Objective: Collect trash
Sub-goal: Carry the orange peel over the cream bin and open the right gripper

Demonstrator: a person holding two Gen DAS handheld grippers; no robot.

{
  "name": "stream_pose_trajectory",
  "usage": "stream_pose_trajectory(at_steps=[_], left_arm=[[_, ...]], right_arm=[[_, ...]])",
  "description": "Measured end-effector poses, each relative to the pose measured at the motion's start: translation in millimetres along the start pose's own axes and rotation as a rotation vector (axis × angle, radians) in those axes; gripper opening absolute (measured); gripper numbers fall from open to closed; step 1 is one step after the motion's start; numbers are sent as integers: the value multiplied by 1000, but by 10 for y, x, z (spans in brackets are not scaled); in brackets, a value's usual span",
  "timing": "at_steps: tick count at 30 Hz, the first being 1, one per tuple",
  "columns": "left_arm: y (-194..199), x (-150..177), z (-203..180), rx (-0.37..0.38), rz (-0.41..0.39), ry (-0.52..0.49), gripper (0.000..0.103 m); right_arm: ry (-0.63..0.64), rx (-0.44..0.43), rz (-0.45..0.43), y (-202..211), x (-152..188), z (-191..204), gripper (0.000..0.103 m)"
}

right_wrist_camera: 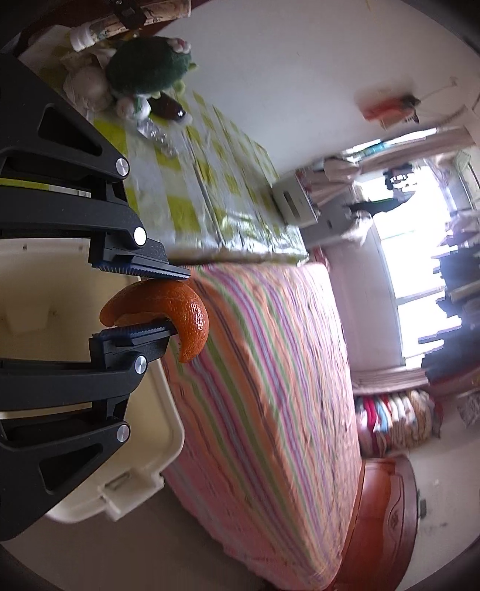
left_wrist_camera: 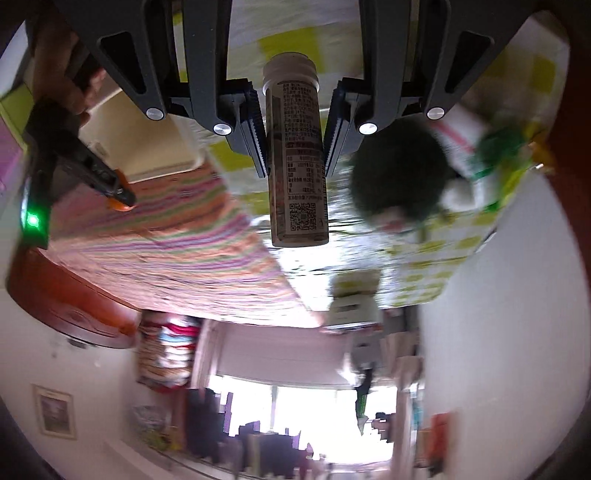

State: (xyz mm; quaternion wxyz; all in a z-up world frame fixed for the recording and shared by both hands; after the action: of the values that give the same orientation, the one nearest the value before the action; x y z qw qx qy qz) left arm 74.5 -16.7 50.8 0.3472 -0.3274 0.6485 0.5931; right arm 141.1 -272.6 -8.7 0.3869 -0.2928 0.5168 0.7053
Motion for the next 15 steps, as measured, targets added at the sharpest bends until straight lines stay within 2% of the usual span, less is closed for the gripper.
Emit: stream_pose_trajectory(at_steps=[6,8,10,11,15], left_arm=[[-262,-113,-480,113,-8,-56,29],[-338,-126,-559,139,7,-63,29],[-400,-144,-610,160,21,-60,29],[-427,-161,-629,165,22,-59,29],[-517,-191,-685,175,31,-58,29]], right_arm=[[-30,63,-19,25,-18,-176,25],[-40,65,-19,24,-20,-225,37],[-66,56,-12,19,-7,-265,71],[-87,35,8,-8,4,-297,75],[-167,-14,11,-17,-12,-434,75]])
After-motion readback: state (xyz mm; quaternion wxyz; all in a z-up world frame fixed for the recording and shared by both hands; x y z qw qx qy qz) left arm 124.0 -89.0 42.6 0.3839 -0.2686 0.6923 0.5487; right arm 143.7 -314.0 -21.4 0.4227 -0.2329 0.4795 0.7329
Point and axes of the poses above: each gripper's, at about its wrist camera, not at the fingertips, and y roughly against the way its jaws point, z to its left, x to its underside, the point moved 3 cm from there along -y, roughly the way its jaws point, and after that the axes turned 1 degree about z, right-handed, at the moved point
